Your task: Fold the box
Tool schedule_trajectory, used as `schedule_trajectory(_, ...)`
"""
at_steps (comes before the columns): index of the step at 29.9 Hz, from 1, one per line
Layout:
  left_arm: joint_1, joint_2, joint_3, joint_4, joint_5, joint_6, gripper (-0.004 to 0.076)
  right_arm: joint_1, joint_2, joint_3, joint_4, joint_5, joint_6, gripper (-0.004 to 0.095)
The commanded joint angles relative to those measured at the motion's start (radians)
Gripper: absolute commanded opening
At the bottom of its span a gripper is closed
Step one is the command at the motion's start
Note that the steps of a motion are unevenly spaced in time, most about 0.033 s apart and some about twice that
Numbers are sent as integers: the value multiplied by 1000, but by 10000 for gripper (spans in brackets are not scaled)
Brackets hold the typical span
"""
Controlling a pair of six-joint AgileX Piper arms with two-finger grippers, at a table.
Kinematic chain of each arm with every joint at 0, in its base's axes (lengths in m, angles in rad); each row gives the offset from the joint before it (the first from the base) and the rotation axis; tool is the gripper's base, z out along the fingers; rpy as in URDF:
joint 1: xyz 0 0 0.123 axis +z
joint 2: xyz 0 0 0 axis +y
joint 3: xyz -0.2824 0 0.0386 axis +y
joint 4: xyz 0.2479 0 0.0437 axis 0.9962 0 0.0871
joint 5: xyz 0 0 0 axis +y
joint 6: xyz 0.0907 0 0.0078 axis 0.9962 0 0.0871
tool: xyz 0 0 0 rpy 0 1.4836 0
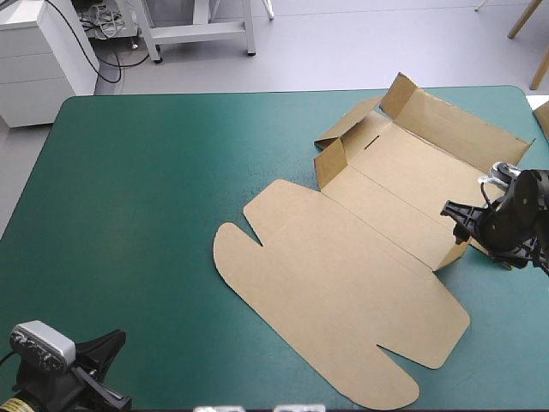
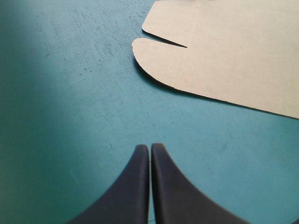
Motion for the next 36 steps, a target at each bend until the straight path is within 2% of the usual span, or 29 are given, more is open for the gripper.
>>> schedule_trajectory(1,-6,17,-24,-9,-72,-3,-8,-6,3,-21,-19,-45,3,573)
schedule_trajectory(14,-6,17,-24,-9,-72,-3,-8,-6,116,-11,15,-115,-31,555)
schedule_trajectory(23,-6,17,-24,-5,-72,1,-8,-6,150,28,13,-234,-31,551)
schedule_trajectory(36,-6,17,-24,8,-72,1,-8,-6,214,36,7,-274,-31,550)
